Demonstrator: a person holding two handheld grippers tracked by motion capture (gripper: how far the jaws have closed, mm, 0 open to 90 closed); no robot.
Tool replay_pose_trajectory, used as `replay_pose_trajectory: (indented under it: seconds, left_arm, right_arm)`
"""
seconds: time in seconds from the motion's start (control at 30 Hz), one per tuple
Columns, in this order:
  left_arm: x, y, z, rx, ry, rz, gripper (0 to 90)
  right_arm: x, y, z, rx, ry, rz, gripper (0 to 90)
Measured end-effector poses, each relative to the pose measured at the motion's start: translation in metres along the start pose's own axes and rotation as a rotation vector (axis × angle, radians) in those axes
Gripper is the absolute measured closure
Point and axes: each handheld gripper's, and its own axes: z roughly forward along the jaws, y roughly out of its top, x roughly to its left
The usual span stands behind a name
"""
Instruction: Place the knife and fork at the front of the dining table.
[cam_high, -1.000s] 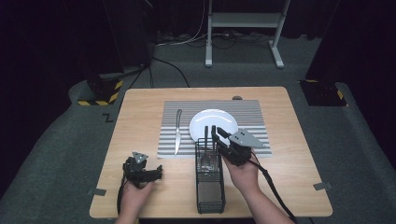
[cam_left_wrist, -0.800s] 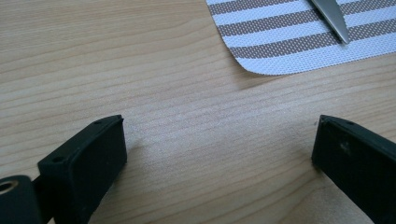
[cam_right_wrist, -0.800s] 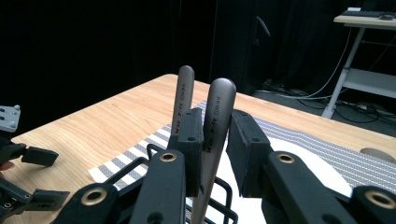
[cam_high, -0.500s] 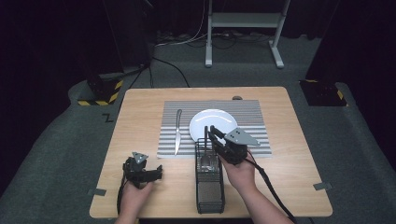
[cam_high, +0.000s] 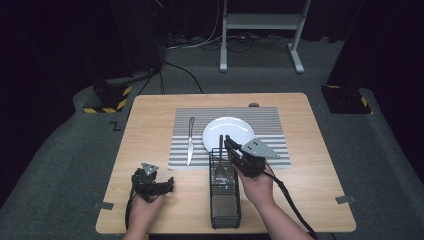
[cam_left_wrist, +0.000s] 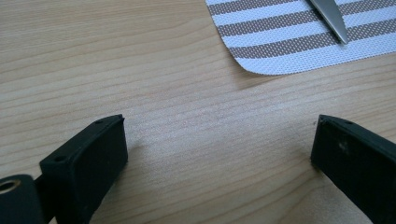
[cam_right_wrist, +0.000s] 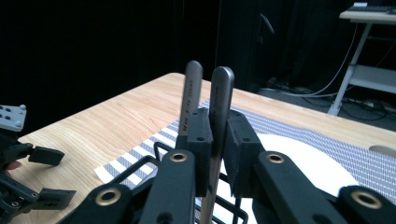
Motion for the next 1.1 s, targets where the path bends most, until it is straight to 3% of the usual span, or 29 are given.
replay_pose_trajectory:
  seconds: [0.33,1.1]
  left_arm:
    - [0.0,0.0,0.0,0.001,0.0,0.001,3.9]
    - [0.0,0.0,0.0,0.001,-0.003,0.002,3.9]
  right_arm:
    - [0.004,0.004,-0.013,-0.068,0.024,-0.018,86.3]
    - [0.023,0.043,-0.05,-0.244,0.02,-0.075,86.4]
